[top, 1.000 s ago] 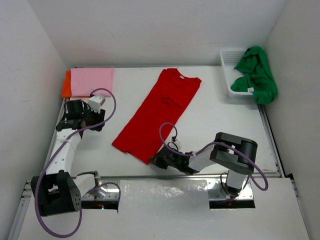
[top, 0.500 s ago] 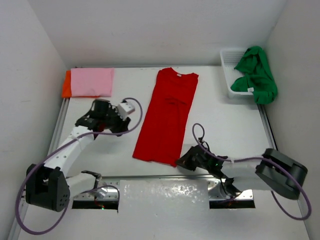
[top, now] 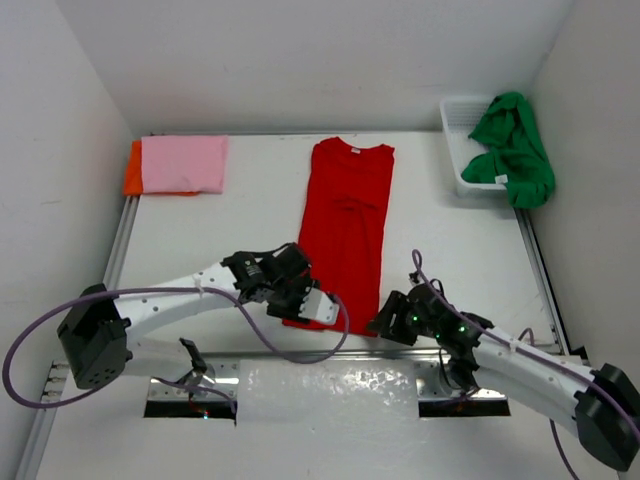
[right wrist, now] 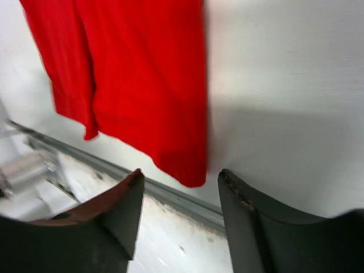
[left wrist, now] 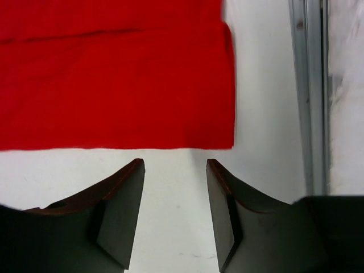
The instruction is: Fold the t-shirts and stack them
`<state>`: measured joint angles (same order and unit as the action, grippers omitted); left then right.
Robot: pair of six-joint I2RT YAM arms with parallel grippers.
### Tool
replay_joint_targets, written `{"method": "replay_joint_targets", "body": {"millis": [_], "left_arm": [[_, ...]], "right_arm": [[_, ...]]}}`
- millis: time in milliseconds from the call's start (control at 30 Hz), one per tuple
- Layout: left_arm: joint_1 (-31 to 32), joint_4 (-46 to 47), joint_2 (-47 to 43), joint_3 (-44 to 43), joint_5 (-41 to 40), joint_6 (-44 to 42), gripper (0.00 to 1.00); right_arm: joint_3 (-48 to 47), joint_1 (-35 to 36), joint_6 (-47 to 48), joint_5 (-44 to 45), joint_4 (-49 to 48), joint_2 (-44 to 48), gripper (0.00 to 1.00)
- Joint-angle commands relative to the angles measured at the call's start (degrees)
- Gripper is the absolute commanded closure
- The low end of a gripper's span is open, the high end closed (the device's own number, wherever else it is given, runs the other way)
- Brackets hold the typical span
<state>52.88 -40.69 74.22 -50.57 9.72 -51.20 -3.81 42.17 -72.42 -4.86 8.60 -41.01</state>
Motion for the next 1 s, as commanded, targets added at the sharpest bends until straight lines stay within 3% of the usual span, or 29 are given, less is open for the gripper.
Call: {"method": "replay_joint_targets", "body": {"millis": [0,100,333,467,667,767,867,967], "left_arm": [[0.7,-4.1,-3.6,3.8,-3.7,-17.6,0.54],[0.8,-0.3,-5.1,9.3,-4.7,-28.1,0.52],[2.6,7.1,0.6,11.8,-0.7,-36.8,0.49],[2.9,11.9,2.2,16.6,-0.2,-39.7,0.49],[3.5,16.0,5.0,16.2,3.7,-36.3,0.50],[4.1,17.7,5.9,16.3,5.3,-34.1,0.57],[4.2,18.3,6.4,16.1,7.2,-32.0,0.82],[4.2,18.9,6.4,15.3,7.3,-28.7,1.00]], "right_arm": [[0.0,-0.1,12.2,-1.0,14.4,-4.9,0.42],[-5.8,-1.4,15.2,-1.6,17.7,-6.0,0.40],[-8.9,-2.5,14.1,-3.0,11.1,-10.9,0.45],[-9.0,-2.6,11.9,-4.5,4.9,-16.9,0.48],[-8.1,-2.7,10.0,-4.9,-1.4,-21.5,0.59],[-7.4,-2.9,9.1,-4.1,-3.5,-23.0,0.74],[-7.6,-4.8,8.9,-3.2,-3.3,-22.7,0.86],[-8.4,-6.6,9.2,-2.9,-2.5,-21.6,0.99]]}}
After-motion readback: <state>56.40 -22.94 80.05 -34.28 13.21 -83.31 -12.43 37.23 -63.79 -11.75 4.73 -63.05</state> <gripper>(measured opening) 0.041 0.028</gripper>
